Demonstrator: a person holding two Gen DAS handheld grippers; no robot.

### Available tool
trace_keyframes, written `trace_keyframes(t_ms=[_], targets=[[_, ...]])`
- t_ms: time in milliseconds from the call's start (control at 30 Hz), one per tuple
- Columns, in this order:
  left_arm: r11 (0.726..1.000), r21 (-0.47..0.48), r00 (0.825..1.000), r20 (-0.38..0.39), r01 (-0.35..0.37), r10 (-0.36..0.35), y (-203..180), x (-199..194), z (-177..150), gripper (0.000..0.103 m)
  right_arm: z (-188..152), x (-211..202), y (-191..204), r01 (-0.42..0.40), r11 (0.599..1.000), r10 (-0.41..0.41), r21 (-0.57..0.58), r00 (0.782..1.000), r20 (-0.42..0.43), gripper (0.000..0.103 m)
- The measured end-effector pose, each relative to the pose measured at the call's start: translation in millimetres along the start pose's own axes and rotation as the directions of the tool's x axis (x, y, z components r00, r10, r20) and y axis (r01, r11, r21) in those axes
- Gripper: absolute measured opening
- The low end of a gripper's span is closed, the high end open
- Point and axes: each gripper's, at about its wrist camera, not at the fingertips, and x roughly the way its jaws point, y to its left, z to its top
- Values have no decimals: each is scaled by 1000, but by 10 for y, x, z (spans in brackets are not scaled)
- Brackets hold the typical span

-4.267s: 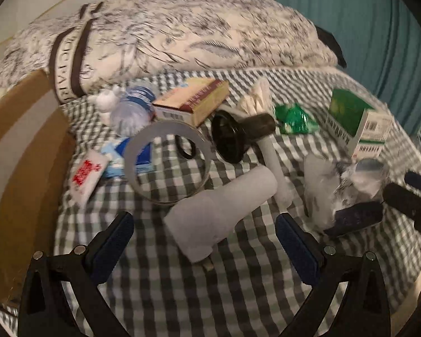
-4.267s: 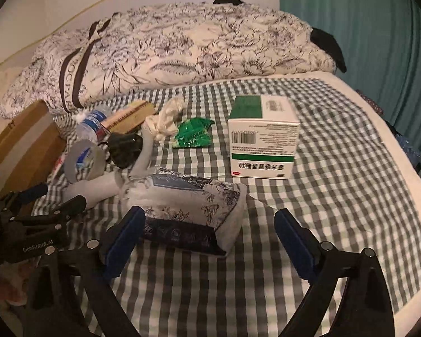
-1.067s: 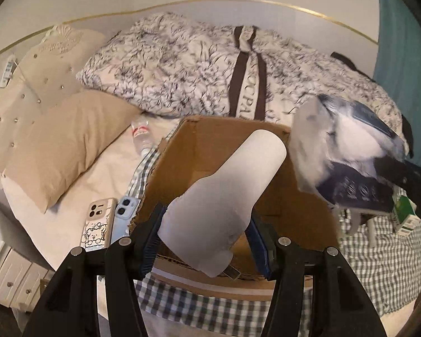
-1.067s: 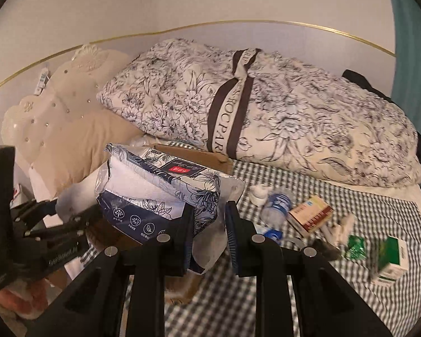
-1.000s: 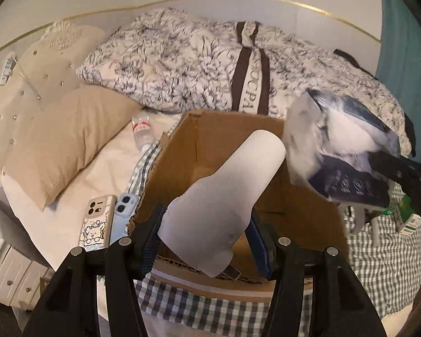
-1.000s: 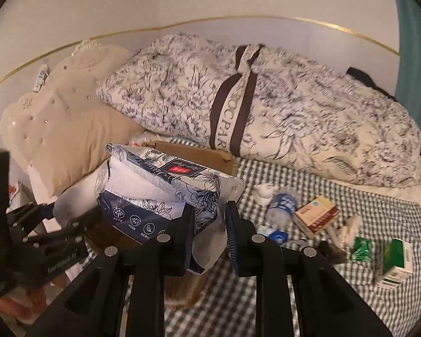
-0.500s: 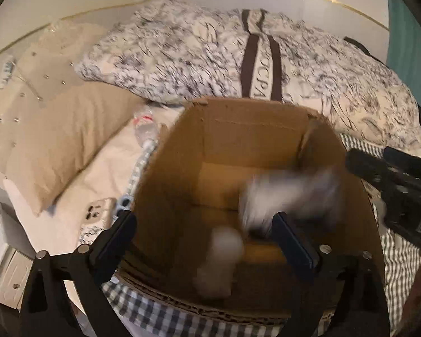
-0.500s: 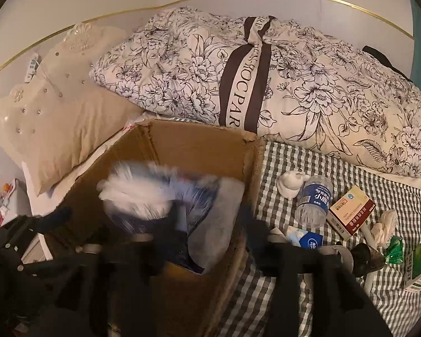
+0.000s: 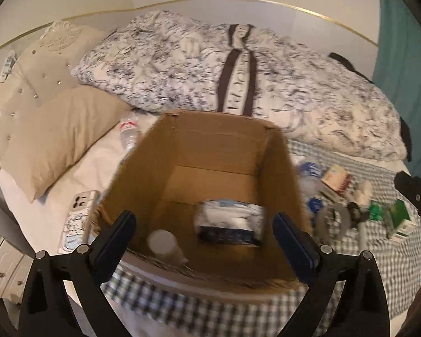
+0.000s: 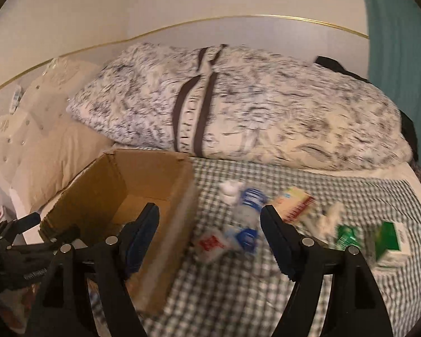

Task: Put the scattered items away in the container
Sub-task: 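Move both grippers back over the gingham cloth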

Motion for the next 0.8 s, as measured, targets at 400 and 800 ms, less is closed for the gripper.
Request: trace_keyframes(t_ms=[400,800], targets=[[986,121,993,22,114,-118,-1009,-542,-305,103,-505,-992,-1141,164,974,-168,156,986,19,75],[968,187,986,-8,167,-168,-1614,-701,-701,103,-969,-1533,-1631,197,956,-207,216,978,20,75]])
